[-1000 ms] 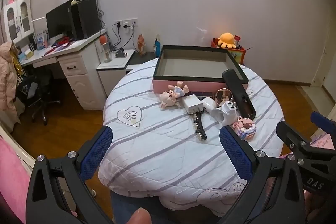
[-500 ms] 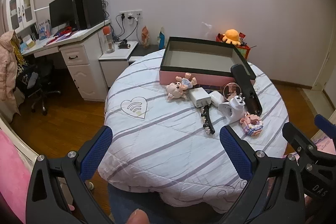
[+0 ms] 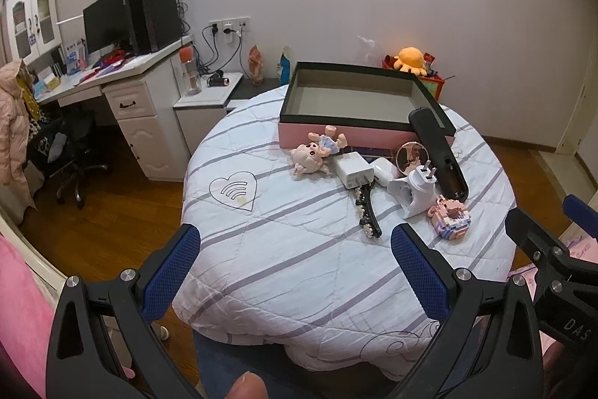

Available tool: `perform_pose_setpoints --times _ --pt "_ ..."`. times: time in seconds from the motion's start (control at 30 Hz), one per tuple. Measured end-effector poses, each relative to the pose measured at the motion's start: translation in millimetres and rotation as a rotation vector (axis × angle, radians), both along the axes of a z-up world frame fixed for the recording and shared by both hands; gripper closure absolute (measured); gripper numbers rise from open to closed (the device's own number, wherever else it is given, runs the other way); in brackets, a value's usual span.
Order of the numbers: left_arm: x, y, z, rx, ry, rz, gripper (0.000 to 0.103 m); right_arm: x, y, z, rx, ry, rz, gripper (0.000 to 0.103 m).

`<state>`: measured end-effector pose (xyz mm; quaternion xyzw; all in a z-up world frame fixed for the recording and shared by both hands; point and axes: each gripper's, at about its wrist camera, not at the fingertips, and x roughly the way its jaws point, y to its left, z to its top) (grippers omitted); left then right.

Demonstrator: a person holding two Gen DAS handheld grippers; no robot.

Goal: Organize rigid objects

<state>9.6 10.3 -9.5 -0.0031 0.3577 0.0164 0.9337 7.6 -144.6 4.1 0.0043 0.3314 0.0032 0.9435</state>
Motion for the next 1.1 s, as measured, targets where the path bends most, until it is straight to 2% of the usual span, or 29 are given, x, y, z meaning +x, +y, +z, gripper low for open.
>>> perform_pose_setpoints --times 1.1 --pt "-0.1 2.3 -0.3 0.002 -0.01 0.004 0.0 7.4 -7.9 2.1 0.025 0.0 -0.016 0.0"
